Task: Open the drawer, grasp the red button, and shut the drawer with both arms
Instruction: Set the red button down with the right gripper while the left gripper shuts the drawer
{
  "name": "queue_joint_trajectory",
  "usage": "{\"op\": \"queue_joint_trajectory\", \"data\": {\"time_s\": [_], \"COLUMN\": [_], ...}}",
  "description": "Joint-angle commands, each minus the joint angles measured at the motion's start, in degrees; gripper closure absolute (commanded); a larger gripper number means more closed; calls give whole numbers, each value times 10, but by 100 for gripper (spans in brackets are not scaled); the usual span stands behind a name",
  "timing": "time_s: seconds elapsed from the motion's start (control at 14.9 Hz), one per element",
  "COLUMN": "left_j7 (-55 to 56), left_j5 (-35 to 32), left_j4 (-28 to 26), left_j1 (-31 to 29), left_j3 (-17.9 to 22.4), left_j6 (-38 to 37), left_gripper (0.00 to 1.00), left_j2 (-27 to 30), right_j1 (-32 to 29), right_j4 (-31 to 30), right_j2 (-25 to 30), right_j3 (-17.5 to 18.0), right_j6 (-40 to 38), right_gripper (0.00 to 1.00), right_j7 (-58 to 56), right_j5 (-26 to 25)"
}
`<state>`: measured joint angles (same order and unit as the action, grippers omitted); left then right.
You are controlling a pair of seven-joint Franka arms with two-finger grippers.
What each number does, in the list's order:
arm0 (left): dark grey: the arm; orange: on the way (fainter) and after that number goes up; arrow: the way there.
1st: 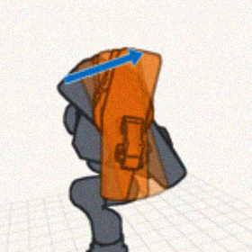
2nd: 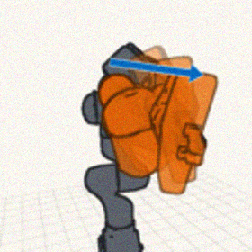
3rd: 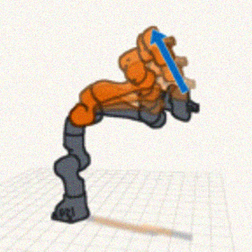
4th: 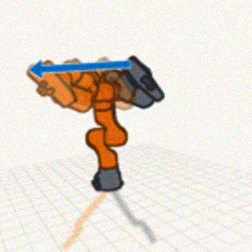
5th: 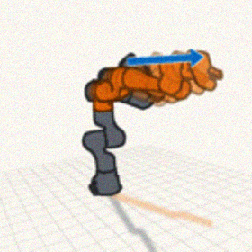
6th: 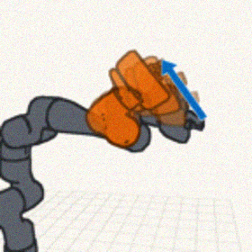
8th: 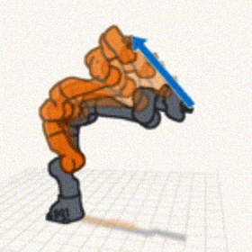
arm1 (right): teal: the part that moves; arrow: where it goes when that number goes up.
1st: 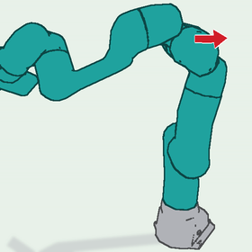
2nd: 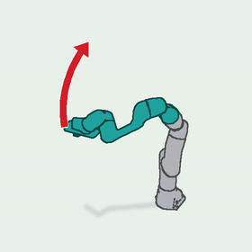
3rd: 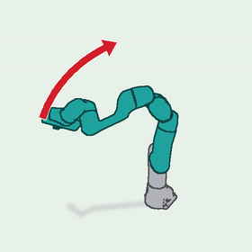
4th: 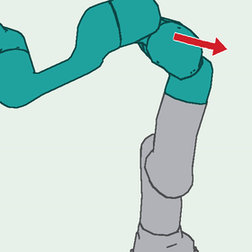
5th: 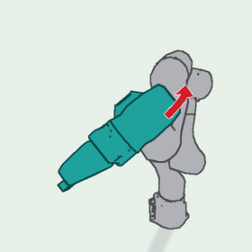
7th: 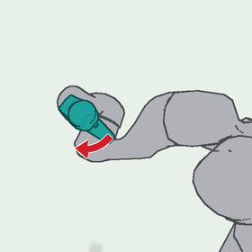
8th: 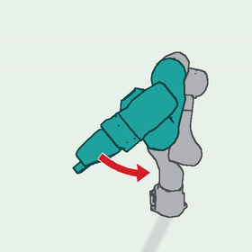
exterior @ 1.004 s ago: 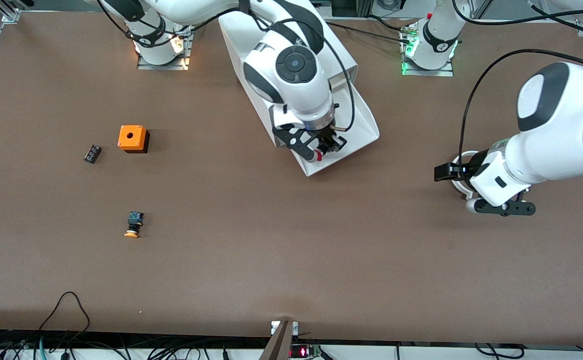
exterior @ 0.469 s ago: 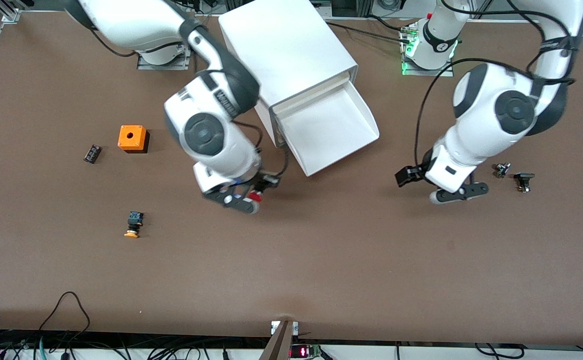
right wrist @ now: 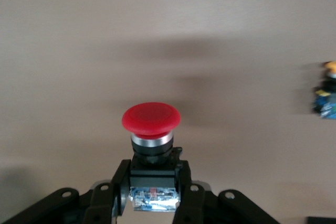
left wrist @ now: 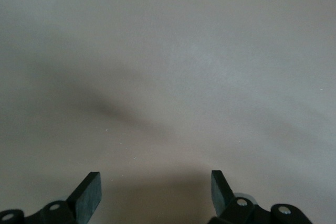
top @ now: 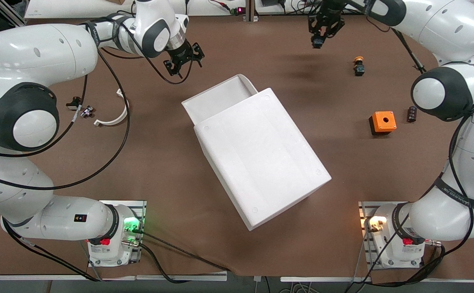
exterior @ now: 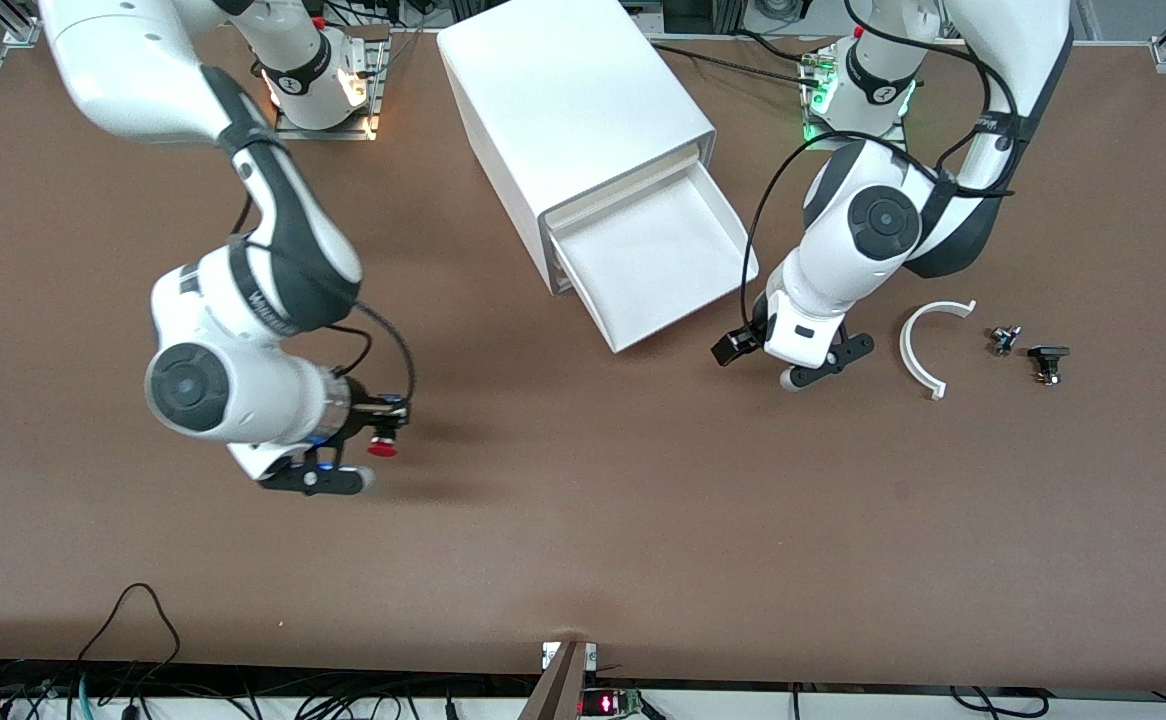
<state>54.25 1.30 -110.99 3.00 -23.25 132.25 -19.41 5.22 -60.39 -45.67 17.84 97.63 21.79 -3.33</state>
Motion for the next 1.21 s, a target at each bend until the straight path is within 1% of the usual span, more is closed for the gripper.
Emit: {"op": "queue_joint_trajectory", "data": {"time_s": [0.0,0.07,0.13,0.2,0.33,0.47,0.6,0.8,1.0,1.14], "left_j7": [37,40,48,61,80,88,110,127,120,128], "left_j5": [-23,-23,-22,-23,-23,-23,-23,-23,-22,-15], "left_j4": [-2,-3,-3,-3,-4,-9,-16,-18,-17,-16], "left_j1": [10,20,38,44,53,63,82,103,105,106], "left_j3": [-1,-2,-3,-3,-4,-5,-5,-6,-29,-50], "left_j6": [11,10,10,10,10,8,6,1,-48,-57], "left_gripper": [2,2,2,2,2,2,2,1,1,1], "left_j2": [-10,-14,-17,-21,-24,-24,-22,-22,-18,-19], "right_j1": [-38,-43,-45,-47,-58,-74,-83,-87,-96,-98], "right_j4": [-37,-51,-68,-82,-100,-112,-124,-133,-137,-142], "right_j2": [7,6,5,3,-9,-26,-35,-51,-57,-58], "right_j3": [9,9,9,9,9,8,8,-12,-12,-12], "right_j6": [26,39,60,79,110,140,166,194,195,200], "right_gripper": [100,100,100,100,100,100,100,100,100,100], "right_j7": [-44,-46,-46,-46,-56,-85,-89,-90,-90,-85], "right_j5": [-10,-21,-42,-61,-76,-78,-80,-78,-75,-74]}}
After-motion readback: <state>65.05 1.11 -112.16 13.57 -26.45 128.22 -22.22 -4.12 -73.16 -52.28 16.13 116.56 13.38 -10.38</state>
